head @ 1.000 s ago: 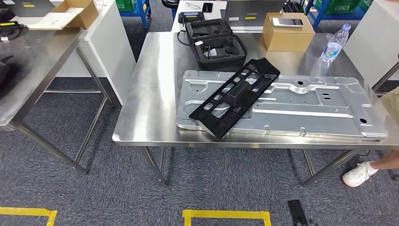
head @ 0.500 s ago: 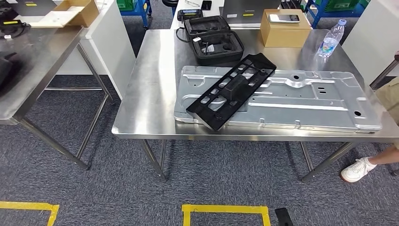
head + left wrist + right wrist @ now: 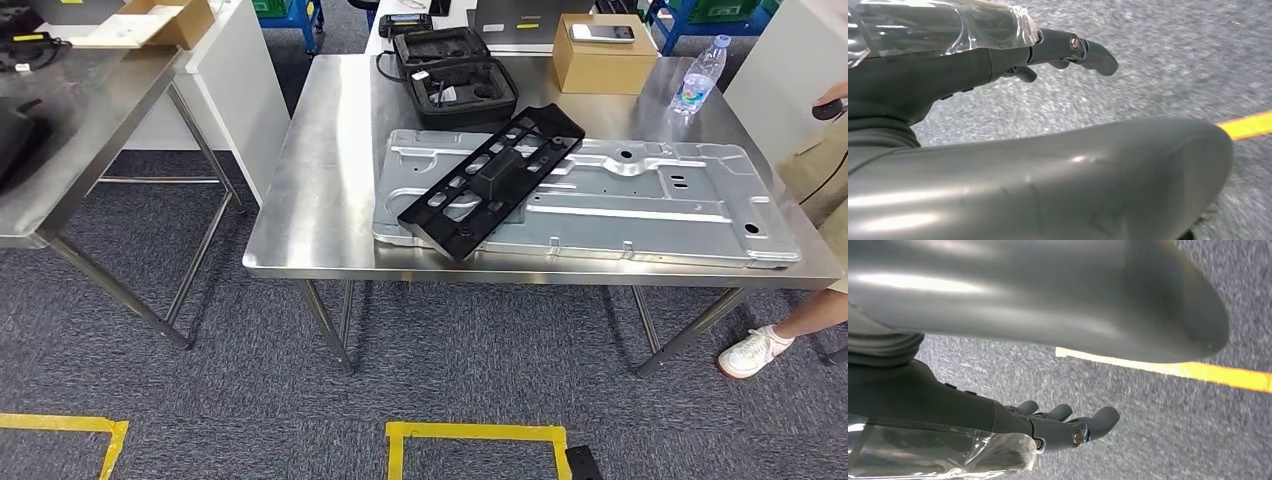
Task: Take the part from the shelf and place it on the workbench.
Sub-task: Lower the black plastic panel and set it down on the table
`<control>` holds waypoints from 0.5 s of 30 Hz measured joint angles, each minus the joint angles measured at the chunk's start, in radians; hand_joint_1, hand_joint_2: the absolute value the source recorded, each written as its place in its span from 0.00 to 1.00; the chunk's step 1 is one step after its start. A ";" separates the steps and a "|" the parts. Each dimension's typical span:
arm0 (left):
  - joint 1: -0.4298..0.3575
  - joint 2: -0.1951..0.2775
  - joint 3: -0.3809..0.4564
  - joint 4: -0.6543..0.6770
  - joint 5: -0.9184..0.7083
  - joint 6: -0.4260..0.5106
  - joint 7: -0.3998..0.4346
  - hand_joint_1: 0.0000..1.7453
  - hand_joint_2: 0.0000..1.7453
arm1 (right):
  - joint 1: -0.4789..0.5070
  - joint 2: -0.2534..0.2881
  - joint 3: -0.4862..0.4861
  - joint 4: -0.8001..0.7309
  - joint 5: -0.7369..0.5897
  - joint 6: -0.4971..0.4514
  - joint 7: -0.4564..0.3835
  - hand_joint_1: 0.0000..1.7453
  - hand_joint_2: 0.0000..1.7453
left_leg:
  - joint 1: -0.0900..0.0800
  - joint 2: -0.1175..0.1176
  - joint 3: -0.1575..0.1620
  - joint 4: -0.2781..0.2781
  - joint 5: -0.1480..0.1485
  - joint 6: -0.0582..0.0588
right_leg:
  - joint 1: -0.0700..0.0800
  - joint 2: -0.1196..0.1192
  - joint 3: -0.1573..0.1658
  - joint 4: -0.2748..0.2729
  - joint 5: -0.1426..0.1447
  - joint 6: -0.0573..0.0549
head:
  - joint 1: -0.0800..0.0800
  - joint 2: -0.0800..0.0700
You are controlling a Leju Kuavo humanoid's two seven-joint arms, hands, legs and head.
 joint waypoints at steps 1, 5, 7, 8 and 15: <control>0.001 0.001 0.000 0.000 0.001 0.002 0.001 0.00 0.00 | 0.000 0.002 0.003 0.000 0.001 0.002 0.001 0.00 0.00 | 0.002 0.001 -0.003 -0.004 0.008 0.005 | -0.001 0.000 -0.006 0.010 -0.010 0.004 | 0.001 0.000; -0.001 0.004 0.000 0.000 0.008 0.008 -0.002 0.00 0.00 | 0.001 0.010 0.014 0.002 0.008 0.008 0.001 0.00 0.00 | 0.005 0.003 -0.022 -0.009 0.030 0.019 | -0.003 0.001 -0.087 0.230 -0.153 0.016 | 0.004 0.000; 0.000 0.005 0.000 0.000 0.011 0.011 -0.008 0.00 0.00 | 0.002 0.014 0.017 0.003 0.010 0.009 0.001 0.00 0.00 | 0.005 0.004 -0.033 -0.006 0.038 0.017 | -0.005 0.001 -0.098 0.298 -0.178 0.021 | 0.004 0.000; 0.000 0.005 0.000 0.000 0.013 0.012 -0.011 0.00 0.00 | 0.002 0.015 0.018 0.004 0.010 0.009 0.001 0.00 0.00 | 0.005 0.003 -0.038 -0.004 0.041 0.015 | -0.007 0.001 -0.073 0.268 -0.161 0.022 | 0.004 0.000; -0.001 0.009 0.000 0.000 0.022 0.024 -0.029 0.00 0.00 | 0.002 0.025 0.026 0.005 0.013 0.013 -0.006 0.00 0.00 | 0.001 0.003 -0.072 0.026 0.051 -0.014 | -0.006 0.003 0.070 0.004 -0.070 0.003 | 0.000 0.000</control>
